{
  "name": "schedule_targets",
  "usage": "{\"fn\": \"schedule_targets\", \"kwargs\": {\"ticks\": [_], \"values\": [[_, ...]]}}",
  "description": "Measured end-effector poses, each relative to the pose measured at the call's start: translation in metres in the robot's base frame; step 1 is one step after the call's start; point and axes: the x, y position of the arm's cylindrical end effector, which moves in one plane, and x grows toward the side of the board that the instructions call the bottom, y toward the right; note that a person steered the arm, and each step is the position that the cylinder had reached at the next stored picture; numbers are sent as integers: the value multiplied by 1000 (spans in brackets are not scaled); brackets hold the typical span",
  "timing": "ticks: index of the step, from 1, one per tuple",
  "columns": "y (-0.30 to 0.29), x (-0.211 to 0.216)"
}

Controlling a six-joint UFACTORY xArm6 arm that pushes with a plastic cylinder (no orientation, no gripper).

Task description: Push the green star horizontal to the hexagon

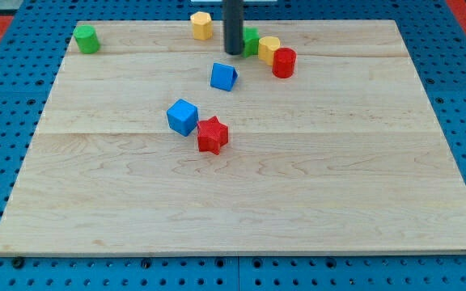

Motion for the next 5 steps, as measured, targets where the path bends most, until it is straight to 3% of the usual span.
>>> {"fn": "schedule_targets", "kwargs": {"ticks": [2, 4, 5], "values": [[-11, -21], [117, -40], [91, -35]]}}
